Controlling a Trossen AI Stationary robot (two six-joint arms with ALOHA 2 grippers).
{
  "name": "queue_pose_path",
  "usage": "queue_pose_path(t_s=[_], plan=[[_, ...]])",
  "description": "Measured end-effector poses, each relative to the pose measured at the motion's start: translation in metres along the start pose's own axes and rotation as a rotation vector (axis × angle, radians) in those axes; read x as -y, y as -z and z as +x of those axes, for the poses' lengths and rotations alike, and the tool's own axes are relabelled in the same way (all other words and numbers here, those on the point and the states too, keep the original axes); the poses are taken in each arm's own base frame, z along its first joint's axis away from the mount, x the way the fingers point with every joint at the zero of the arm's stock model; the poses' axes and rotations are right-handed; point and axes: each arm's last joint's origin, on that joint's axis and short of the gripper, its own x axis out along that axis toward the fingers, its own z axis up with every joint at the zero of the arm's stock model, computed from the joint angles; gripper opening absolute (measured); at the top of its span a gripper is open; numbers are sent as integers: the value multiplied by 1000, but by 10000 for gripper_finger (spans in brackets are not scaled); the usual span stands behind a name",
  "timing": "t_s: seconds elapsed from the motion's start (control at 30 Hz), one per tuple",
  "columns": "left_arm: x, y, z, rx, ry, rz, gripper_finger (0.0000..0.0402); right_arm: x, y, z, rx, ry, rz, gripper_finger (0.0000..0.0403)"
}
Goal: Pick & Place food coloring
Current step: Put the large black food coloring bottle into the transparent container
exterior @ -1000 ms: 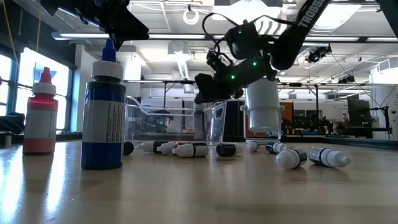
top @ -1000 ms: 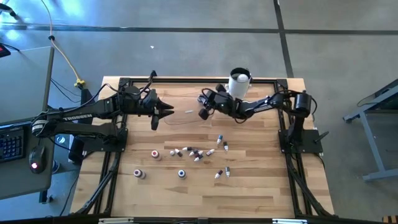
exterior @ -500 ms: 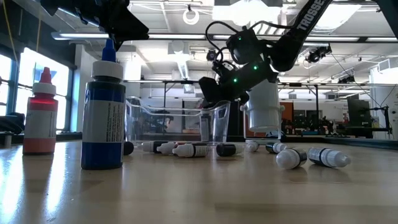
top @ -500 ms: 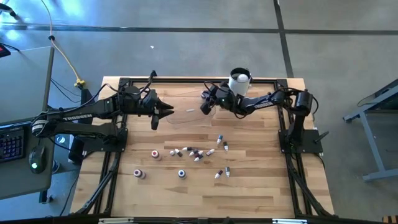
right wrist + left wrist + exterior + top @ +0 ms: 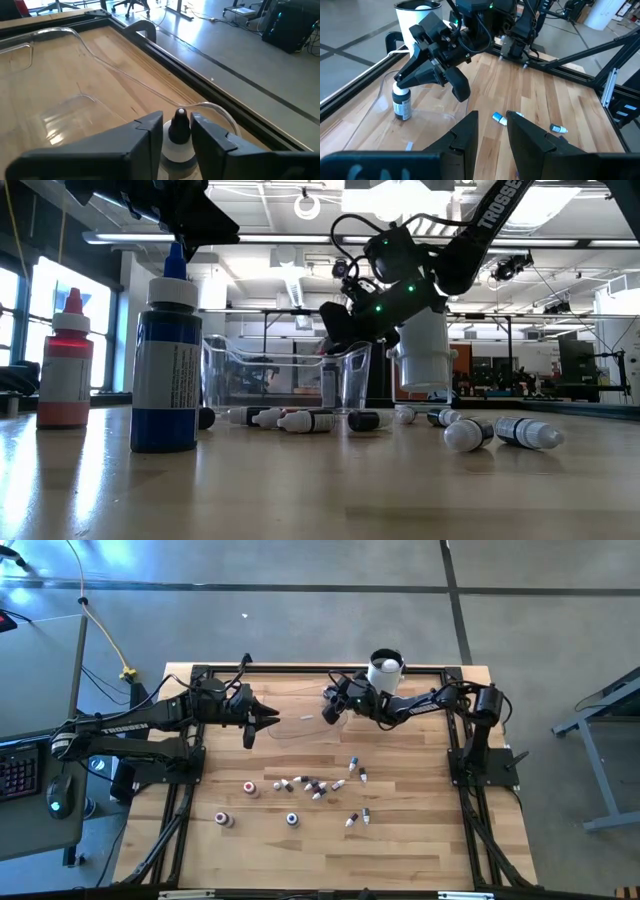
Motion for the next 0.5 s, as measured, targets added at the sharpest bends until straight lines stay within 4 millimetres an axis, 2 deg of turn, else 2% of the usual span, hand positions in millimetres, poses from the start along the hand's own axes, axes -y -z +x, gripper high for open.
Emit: queue_pose_path(t_s=[0.27, 0.5], plan=[[0, 0, 0, 0, 0, 0, 104, 0, -5, -1, 39, -7, -2, 97], [0, 0, 0, -1, 0, 2, 104, -8, -35, -25, 125, -39, -124, 108]])
